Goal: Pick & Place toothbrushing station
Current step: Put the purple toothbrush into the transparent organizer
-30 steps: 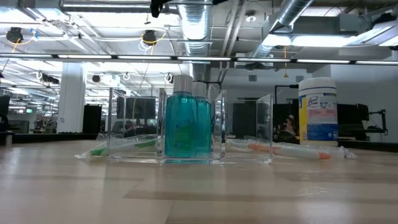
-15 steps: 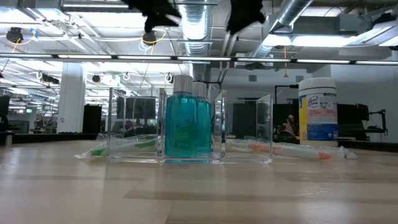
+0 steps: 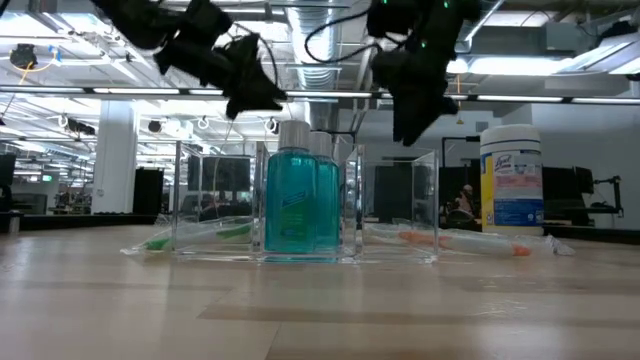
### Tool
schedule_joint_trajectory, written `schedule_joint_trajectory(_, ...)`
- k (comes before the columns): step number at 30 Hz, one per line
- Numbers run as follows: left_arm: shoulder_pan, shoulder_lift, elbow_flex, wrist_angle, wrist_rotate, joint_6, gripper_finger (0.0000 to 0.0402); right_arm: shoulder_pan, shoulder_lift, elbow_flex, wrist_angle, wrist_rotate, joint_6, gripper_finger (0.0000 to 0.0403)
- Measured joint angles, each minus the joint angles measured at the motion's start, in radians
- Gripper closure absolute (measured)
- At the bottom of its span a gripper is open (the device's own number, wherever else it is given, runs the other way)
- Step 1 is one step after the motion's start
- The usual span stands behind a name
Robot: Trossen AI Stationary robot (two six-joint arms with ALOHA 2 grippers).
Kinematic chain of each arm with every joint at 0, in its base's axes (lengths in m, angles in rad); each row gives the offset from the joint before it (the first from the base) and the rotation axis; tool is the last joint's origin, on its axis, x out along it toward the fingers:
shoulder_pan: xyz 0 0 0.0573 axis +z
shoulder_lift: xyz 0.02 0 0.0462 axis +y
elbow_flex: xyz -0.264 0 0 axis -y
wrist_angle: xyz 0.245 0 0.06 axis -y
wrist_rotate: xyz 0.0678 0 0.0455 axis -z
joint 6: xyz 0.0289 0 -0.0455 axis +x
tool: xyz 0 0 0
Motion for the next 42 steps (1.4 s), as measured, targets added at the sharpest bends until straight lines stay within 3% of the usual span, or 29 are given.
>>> schedule_joint_trajectory(10,0.0,0.0,-0.193,0.114,0.001,-0.064,0.0254,-0.016,0.001,-0.191,0.136,-0.133,0.09,0.0249)
schedule_joint_trajectory(16,0.0,0.0,-0.206,0.126,0.0,-0.071,0.0254,-0.017,0.001,-0.234,0.246,-0.133,0.105,0.0239)
schedule_joint_trajectory(25,0.0,0.0,-0.206,0.131,-0.01,-0.089,0.0254,-0.017,0.001,-0.398,0.418,-0.194,0.181,0.0256)
schedule_joint_trajectory(34,0.0,0.0,-0.206,0.13,-0.014,-0.093,0.0254,-0.023,0.001,-0.413,0.482,-0.209,0.177,0.0248)
schedule_joint_trajectory(42,0.0,0.007,-0.206,0.124,-0.014,-0.092,0.0254,-0.007,0.134,-0.41,0.56,-0.269,0.195,0.0253)
